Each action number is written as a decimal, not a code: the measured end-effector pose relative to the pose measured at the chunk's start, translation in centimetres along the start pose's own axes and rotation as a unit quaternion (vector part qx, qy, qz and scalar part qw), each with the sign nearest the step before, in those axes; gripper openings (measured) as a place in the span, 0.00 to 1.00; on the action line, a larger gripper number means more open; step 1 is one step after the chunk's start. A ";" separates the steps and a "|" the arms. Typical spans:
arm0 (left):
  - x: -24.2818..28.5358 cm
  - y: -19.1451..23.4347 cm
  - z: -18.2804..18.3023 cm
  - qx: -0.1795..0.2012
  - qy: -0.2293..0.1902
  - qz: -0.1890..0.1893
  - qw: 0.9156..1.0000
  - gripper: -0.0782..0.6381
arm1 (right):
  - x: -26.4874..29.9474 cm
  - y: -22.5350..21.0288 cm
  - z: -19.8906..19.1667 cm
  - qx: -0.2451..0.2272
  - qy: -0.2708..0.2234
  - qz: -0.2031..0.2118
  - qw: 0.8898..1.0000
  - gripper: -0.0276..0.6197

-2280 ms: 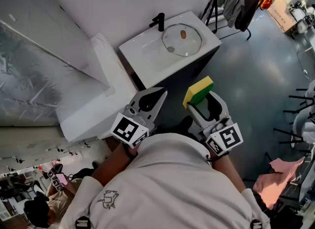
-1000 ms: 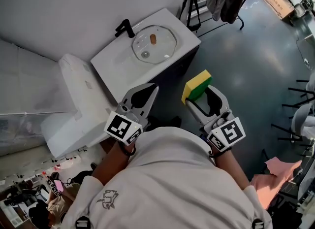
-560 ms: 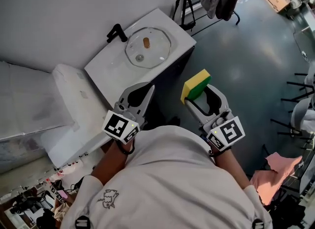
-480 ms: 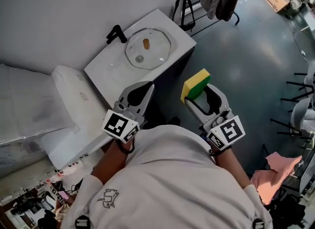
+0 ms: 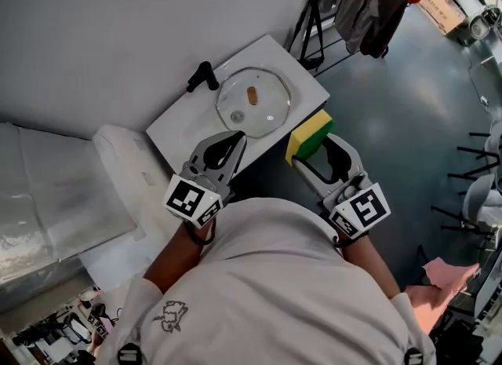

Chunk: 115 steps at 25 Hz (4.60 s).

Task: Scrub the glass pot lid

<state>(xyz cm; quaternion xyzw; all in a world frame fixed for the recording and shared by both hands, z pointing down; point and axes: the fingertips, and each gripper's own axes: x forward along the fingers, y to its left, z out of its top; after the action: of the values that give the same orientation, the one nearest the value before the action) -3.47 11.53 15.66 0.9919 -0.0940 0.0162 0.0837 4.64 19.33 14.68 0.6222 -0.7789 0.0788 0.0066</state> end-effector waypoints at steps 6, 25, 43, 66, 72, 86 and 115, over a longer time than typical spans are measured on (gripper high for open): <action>-0.8 4.9 0.6 0.002 -0.002 0.006 1.000 0.11 | 5.4 0.8 0.2 -0.006 0.003 0.011 1.000 0.49; -0.9 13.0 -5.8 -0.093 0.014 0.039 0.995 0.11 | 13.7 -2.7 -5.1 0.009 0.081 0.058 0.995 0.49; 1.6 20.6 -22.0 -0.302 0.117 0.085 0.942 0.35 | 19.0 -9.5 -13.7 0.002 0.187 0.088 0.978 0.49; 4.7 27.2 -40.1 -0.538 0.124 0.080 0.830 0.48 | 21.8 -8.0 -31.4 -0.113 0.386 0.240 0.884 0.49; 6.0 27.5 -41.6 -0.567 0.092 0.057 0.817 0.48 | 22.1 -7.1 -36.1 -0.150 0.428 0.270 0.849 0.49; 6.4 25.3 -40.6 -0.626 0.037 -0.006 0.779 0.26 | 22.1 -6.9 -39.0 -0.208 0.471 0.296 0.804 0.50; 6.2 24.1 -41.7 -0.622 0.089 -0.043 0.777 0.25 | 18.0 -12.5 -41.0 -0.215 0.571 0.300 0.734 0.49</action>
<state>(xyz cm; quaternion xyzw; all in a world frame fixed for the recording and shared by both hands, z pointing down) -2.63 -5.85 61.02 0.7212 -0.0328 0.0386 0.6909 9.10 4.63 58.58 0.1767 -0.7710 0.2472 0.5596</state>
